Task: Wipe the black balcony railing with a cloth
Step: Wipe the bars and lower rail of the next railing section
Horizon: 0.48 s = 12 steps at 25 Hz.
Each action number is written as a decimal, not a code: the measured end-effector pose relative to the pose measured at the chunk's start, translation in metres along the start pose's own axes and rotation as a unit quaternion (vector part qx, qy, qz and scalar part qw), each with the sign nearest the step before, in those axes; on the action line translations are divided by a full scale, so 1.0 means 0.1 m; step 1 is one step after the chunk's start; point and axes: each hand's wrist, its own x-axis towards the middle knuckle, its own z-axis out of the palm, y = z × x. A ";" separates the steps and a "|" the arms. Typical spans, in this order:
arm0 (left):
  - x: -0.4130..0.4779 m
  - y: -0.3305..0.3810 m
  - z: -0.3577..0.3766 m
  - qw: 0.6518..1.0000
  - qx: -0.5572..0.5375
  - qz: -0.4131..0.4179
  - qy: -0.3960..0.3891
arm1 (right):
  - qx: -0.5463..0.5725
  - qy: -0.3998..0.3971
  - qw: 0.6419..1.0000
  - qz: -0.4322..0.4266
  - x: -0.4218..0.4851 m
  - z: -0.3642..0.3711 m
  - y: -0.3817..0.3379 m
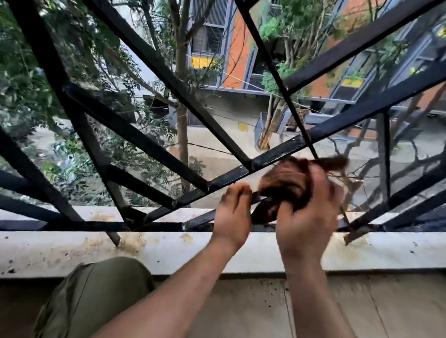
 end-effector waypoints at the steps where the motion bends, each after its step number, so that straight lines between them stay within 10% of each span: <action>1: 0.00 -0.05 -0.01 1.000 -0.020 -0.010 -0.011 | -0.096 -0.062 0.993 -0.034 0.06 0.03 0.09; 6: -0.06 -0.09 -0.16 0.990 -0.075 -0.095 0.077 | -0.179 -0.426 0.886 0.028 -0.10 0.44 -0.15; 12: 0.09 -0.37 -0.66 0.981 0.122 -0.146 0.040 | -0.267 -0.181 0.946 -0.027 0.28 -0.19 0.07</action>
